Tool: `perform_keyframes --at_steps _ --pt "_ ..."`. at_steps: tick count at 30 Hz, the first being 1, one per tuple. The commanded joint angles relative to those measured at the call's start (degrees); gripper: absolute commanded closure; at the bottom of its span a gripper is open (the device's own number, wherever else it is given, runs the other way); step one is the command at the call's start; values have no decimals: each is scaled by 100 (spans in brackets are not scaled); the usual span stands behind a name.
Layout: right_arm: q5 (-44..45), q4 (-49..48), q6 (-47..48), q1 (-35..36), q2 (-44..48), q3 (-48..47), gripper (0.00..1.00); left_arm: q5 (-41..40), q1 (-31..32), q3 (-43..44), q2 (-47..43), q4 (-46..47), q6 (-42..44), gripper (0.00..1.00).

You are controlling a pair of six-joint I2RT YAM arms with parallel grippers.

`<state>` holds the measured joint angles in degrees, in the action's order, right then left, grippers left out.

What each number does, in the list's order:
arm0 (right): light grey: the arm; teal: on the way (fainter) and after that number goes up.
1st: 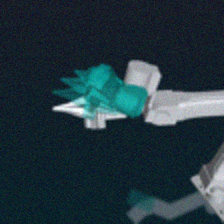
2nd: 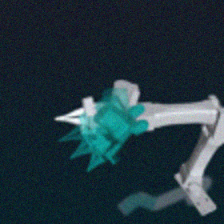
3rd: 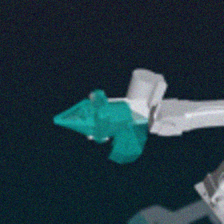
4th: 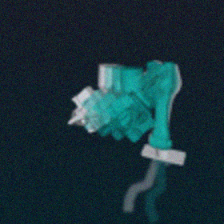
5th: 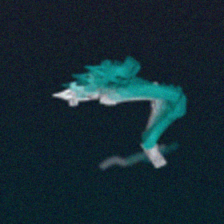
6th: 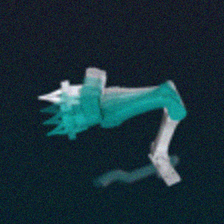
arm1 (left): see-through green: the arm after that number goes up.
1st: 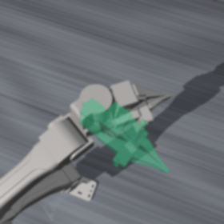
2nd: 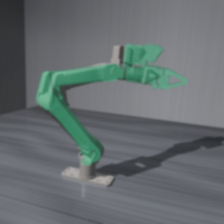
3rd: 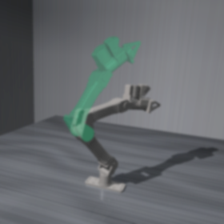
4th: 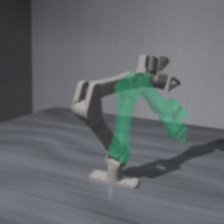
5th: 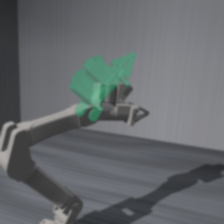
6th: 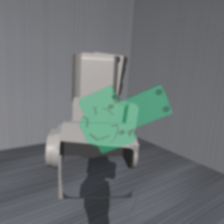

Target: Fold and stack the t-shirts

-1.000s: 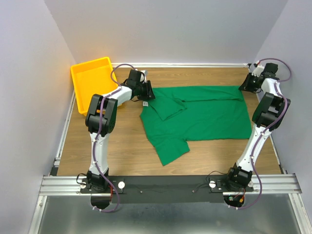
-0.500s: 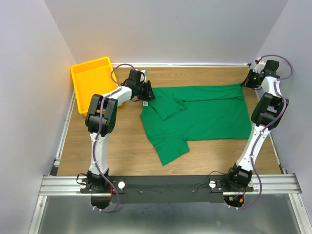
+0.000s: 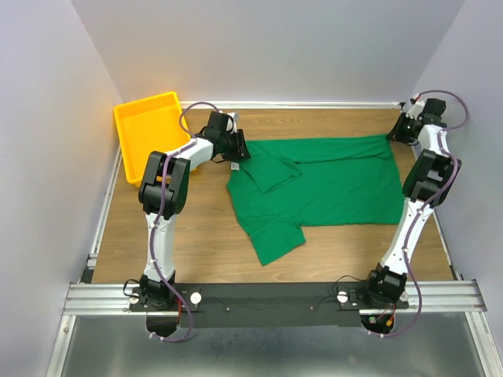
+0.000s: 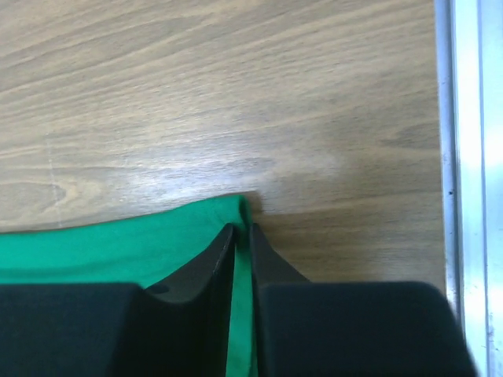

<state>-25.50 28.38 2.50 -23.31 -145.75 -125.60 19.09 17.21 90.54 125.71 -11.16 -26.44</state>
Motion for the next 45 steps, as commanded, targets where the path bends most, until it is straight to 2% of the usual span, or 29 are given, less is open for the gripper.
perform_keyframes --at_steps 1,5,10,14,18,19,21,22,24,25,27,28,30,31,32,34,35,36,37,38,39,40,41,42,45 --pt "483 -131 -66 -7 -50 -175 68 -213 -43 51 191 -256 68 48" --pt "835 -157 -4 -7 301 61 64 -195 -43 139 -178 -19 68 45" --pt "1047 -219 189 -7 1171 842 48 -248 -34 350 -916 237 174 40" --pt "994 -272 400 -7 1890 1686 38 -476 -7 219 -1601 578 402 31" --pt "338 -272 830 -7 2805 2775 17 -1019 1 -360 -2505 913 727 30" --pt "178 -263 1074 -7 3007 3309 8 -1152 1 -536 -2960 992 902 28" --pt "-305 -254 1331 19 3631 3821 0 -1556 -7 -1229 -3489 1298 1078 19" --pt "-455 -193 1645 37 3833 4085 0 -1688 -7 -1476 -4049 1387 1166 15" --pt "-1032 -18 2120 142 4272 4727 0 -1865 -77 -2258 -4605 1669 1237 2" --pt "-1254 305 2706 195 4640 4886 0 -1830 -147 -2521 -5113 1739 1203 2" --pt "-1894 903 3673 449 4932 5194 0 -1034 -551 -3181 -5547 1827 1010 2" --pt "-2542 1541 4827 572 5247 5317 0 -734 -735 -3366 -5879 1810 922 2" --pt "-3239 2483 6439 1072 5530 5641 0 -59 -1025 -3832 -6189 1670 798 3" --pt "-3225 3236 7639 1361 5627 5730 0 -3 -1053 -3947 -6469 1574 798 5" --pt "-3120 3522 7999 2104 5741 5783 0 7 -1071 -4113 -6593 1338 754 5" --pt "-2744 3753 8196 2960 5812 5985 0 42 -1071 -4229 -6944 1125 701 7" --pt "-2654 3667 8170 3773 5987 6108 1 33 -1071 -4281 -7042 837 666 8" --pt "-2549 3466 8039 4225 6110 6283 1 -10 -1071 -4282 -7112 687 640 9" --pt "-2235 2733 7490 4664 6268 6668 3 -19 -1080 -4247 -7226 511 605 11" --pt "-2023 2221 7101 5556 6548 6915 5 -46 -1080 -4194 -7288 205 613 12" --pt "-1586 1659 6697 5974 6690 7144 6 -55 -1080 -4194 -7350 97 587 14" --pt "-1364 696 6354 6327 6761 7346 8 -98 -1080 -4185 -7542 1 517 14" --pt "-1144 286 5846 6930 6779 7653 10 -151 -1080 -4185 -7648 -174 482 14" --pt "-802 4 5640 7145 6666 7708 11 -212 -1080 -4185 -7745 -263 455 14" --pt "-598 -447 5191 7454 6437 7691 25 -266 -1088 -4246 -8202 -510 332 14"
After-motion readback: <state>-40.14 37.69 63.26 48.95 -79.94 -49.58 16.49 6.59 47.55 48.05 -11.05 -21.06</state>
